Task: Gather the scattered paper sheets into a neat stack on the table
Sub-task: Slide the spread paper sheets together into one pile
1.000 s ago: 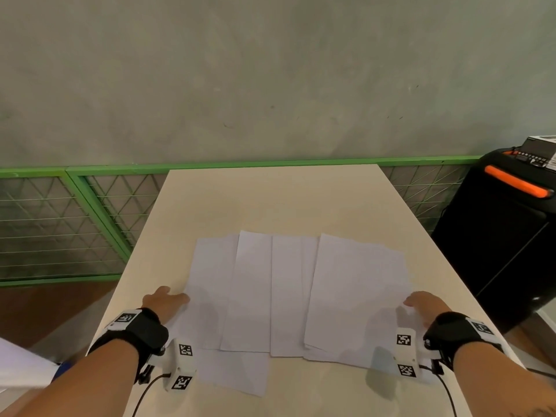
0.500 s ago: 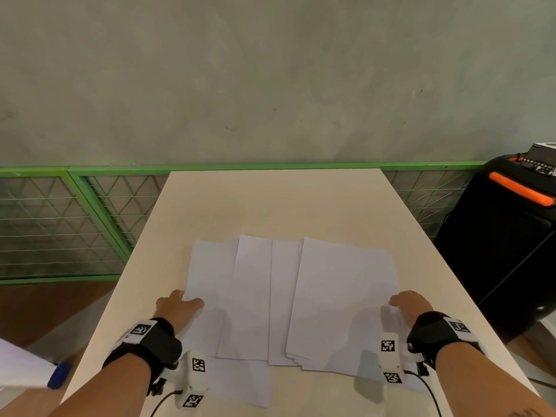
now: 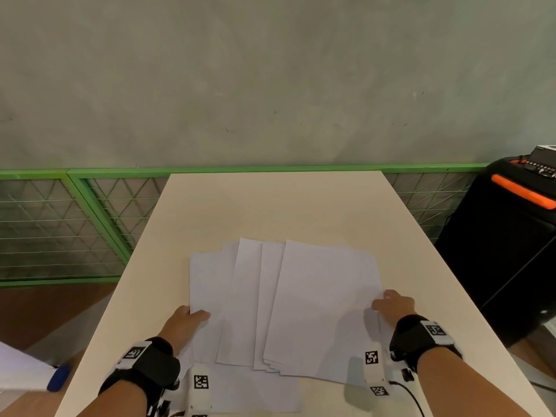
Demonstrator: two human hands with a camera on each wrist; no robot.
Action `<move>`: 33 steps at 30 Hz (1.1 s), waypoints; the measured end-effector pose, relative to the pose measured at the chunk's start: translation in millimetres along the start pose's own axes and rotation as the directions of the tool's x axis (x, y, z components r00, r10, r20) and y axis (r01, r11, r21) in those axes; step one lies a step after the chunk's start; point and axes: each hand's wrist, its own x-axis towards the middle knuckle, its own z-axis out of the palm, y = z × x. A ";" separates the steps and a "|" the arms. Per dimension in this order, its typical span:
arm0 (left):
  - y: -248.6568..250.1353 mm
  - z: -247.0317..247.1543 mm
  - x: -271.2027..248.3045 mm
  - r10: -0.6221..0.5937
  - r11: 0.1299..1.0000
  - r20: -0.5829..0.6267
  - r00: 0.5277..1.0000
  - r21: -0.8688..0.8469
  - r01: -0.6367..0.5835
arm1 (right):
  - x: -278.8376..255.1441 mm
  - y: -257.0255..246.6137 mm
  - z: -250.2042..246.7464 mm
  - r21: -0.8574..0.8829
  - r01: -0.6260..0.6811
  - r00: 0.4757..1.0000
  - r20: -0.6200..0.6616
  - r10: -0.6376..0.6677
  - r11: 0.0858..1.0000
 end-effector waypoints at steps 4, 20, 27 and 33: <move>1.5 3.9 -5.3 0.037 0.998 0.020 0.999 -0.052 -0.036 | -1.6 -11.2 10.4 0.176 0.051 0.985 0.155 -0.078 0.983; -7.5 7.0 -11.8 0.057 0.995 0.032 0.998 -0.089 -0.054 | -49.0 -55.2 55.9 0.286 0.175 0.923 0.286 -0.258 0.942; -12.9 14.0 -12.0 0.072 0.997 0.004 0.997 -0.028 -0.072 | -68.3 -58.5 67.7 0.334 0.197 0.904 0.301 -0.302 0.922; -14.3 16.8 -18.1 0.108 0.993 0.019 0.994 0.038 -0.108 | -76.3 -56.3 60.9 0.488 0.018 0.900 0.372 -0.226 0.873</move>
